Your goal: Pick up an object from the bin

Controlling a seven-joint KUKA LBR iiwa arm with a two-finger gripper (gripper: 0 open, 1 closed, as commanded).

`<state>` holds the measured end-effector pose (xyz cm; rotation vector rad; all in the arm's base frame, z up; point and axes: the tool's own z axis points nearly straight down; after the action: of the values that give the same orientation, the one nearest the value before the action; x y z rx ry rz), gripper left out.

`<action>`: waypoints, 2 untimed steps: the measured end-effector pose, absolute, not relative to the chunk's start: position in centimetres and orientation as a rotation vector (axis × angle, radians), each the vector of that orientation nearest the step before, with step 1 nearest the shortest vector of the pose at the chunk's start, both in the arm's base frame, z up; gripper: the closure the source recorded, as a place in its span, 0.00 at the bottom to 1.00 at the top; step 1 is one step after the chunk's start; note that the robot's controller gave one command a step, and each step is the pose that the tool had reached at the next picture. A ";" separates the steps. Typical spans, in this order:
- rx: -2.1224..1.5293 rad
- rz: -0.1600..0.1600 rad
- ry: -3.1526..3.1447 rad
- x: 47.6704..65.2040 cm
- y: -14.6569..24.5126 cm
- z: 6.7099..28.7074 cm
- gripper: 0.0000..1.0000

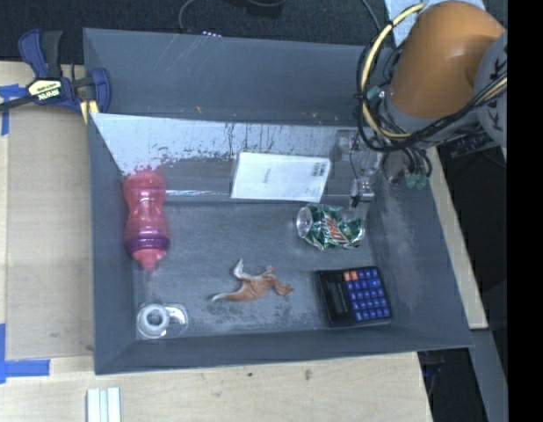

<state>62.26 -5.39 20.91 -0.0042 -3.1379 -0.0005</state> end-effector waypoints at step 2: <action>-0.025 0.001 -3.152 61.1 -6.0 17.5 0.00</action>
Offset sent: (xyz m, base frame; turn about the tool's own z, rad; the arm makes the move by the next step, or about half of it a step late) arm -0.0288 -0.0130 -0.0804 0.0281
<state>61.11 -5.99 17.52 -0.0248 -3.1518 0.0007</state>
